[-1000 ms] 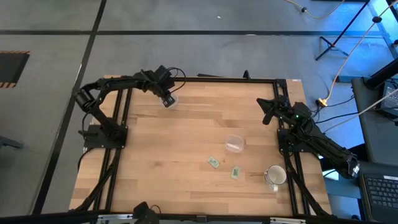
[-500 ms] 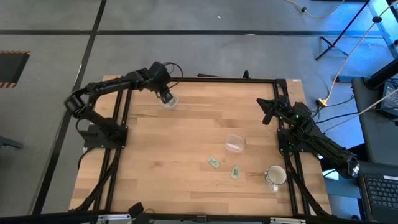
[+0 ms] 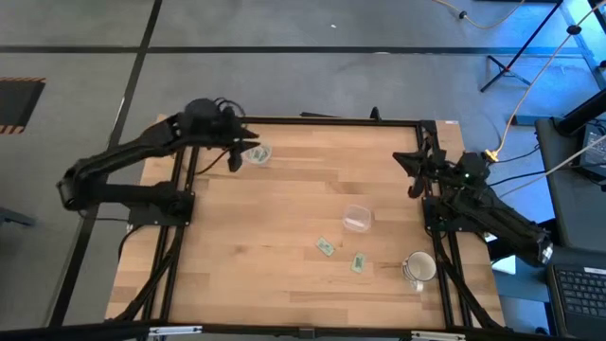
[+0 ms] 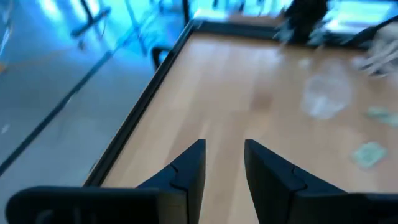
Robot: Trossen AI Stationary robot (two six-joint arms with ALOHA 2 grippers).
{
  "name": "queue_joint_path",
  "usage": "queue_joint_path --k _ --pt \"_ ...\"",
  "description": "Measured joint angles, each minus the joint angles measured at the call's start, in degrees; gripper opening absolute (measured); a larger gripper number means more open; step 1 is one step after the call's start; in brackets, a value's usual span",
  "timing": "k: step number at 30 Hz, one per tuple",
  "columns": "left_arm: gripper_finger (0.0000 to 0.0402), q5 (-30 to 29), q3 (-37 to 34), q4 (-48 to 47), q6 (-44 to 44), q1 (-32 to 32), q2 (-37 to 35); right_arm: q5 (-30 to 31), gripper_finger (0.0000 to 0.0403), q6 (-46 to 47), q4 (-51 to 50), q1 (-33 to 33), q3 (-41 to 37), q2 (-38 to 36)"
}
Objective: Pick and place Stevia / Truvia into bins
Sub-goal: Put the stevia packet into the top transparent container
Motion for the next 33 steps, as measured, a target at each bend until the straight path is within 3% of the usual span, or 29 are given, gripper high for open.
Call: queue_joint_path --k 6,13,19,25,33 --pt "0.0105 -0.31 -1.11 1.21 -3.1 -5.55 -6.95 2.37 0.0004 -7.3 -4.64 7.4 10.23 11.19" --pt "0.0103 -0.43 -15.58 14.21 -6.08 -9.34 -15.53 12.03 0.0006 -15.78 -8.36 21.71 24.81 34.24" --pt "0.0102 -0.45 -26.62 22.59 -9.0 -9.69 -22.98 25.67 0.0006 -18.33 -21.21 36.66 40.5 54.2" --pt "0.0102 -0.47 -33.88 27.65 -9.8 -9.69 -26.38 26.99 0.0006 -9.46 -35.57 47.94 54.61 70.65" --pt "0.0102 -0.47 -38.26 28.34 -10.74 -9.69 -26.52 28.13 0.0006 15.18 -50.73 57.89 66.16 88.15"
